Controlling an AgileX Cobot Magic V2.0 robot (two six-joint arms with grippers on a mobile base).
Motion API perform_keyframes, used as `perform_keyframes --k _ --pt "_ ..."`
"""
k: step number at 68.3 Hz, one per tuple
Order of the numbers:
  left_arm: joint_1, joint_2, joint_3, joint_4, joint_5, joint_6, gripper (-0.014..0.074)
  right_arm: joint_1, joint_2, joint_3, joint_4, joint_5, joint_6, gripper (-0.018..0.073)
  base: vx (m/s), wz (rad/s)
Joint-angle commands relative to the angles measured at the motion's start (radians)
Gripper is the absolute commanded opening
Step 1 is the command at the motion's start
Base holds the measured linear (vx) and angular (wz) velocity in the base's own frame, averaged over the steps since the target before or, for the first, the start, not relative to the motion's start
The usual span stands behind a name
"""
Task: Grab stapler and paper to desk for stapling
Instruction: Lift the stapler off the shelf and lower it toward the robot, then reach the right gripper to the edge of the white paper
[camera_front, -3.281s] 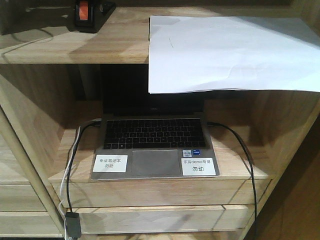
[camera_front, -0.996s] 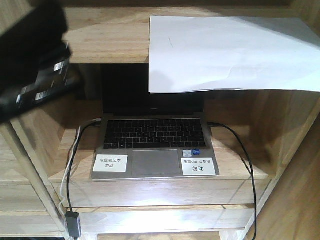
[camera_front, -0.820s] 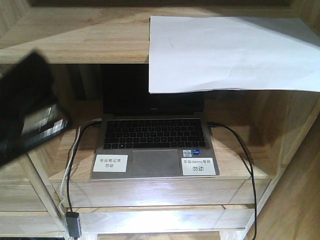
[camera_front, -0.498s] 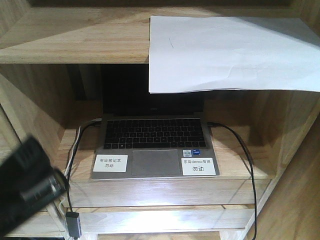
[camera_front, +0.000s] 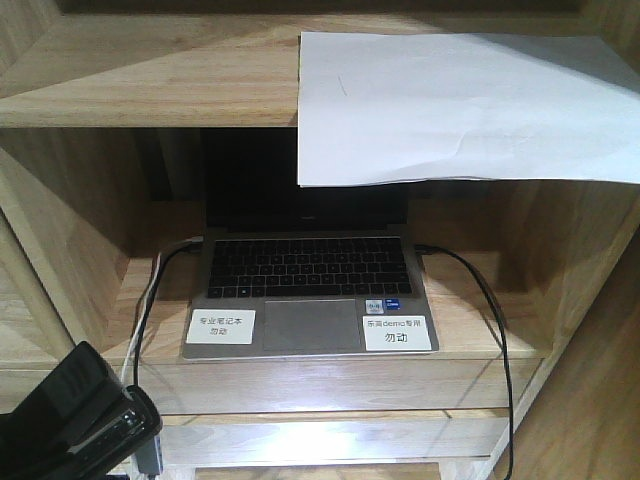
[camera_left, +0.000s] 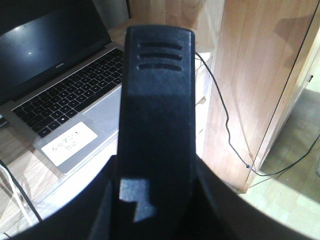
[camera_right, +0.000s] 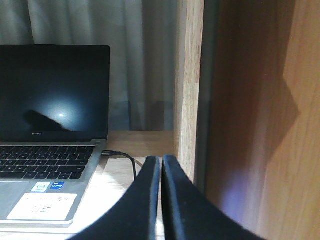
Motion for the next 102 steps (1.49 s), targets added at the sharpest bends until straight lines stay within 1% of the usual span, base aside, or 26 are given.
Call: perform_keyframes --k 1,76,79,82,88,89,90,93,94,102 --pt "-0.002 0.005 -0.032 -0.066 -0.092 0.003 -0.0007 -0.005 -0.014 0.003 -0.009 -0.072 -0.006 -0.0009 0.00 0.00" --pt "-0.002 0.005 -0.032 -0.066 -0.092 0.003 -0.0007 -0.005 -0.014 0.002 -0.010 -0.074 -0.006 -0.0009 0.00 0.00" --pt "-0.002 0.005 -0.032 -0.066 -0.092 0.003 -0.0007 -0.005 -0.014 0.002 -0.009 -0.077 0.007 -0.0009 0.00 0.00" --pt "-0.002 0.005 -0.032 -0.066 -0.092 0.003 -0.0007 -0.005 -0.014 0.002 -0.009 -0.091 0.071 -0.0009 0.00 0.00" --pt "-0.002 0.005 -0.032 -0.066 -0.092 0.003 -0.0007 -0.005 -0.014 0.003 -0.018 -0.115 0.287 -0.0009 0.00 0.00" --pt "-0.002 0.005 -0.032 -0.066 -0.092 0.003 -0.0007 -0.005 -0.014 0.003 -0.025 -0.119 0.331 -0.0009 0.00 0.00" --pt "-0.002 0.005 -0.032 -0.066 -0.092 0.003 -0.0007 -0.005 -0.014 0.003 -0.031 -0.122 0.401 -0.0009 0.00 0.00" --pt "-0.002 0.005 -0.032 -0.066 -0.092 0.003 -0.0007 -0.005 -0.014 0.003 -0.056 -0.132 0.545 -0.0009 0.00 0.00" --pt "-0.002 0.005 -0.032 -0.066 -0.092 0.003 -0.0007 -0.005 -0.014 0.003 -0.074 -0.134 0.616 -0.0009 0.00 0.00" --pt "-0.002 0.005 -0.032 -0.066 -0.092 0.003 -0.0007 -0.005 -0.014 0.003 -0.197 -0.126 0.989 -0.0009 0.00 0.00"
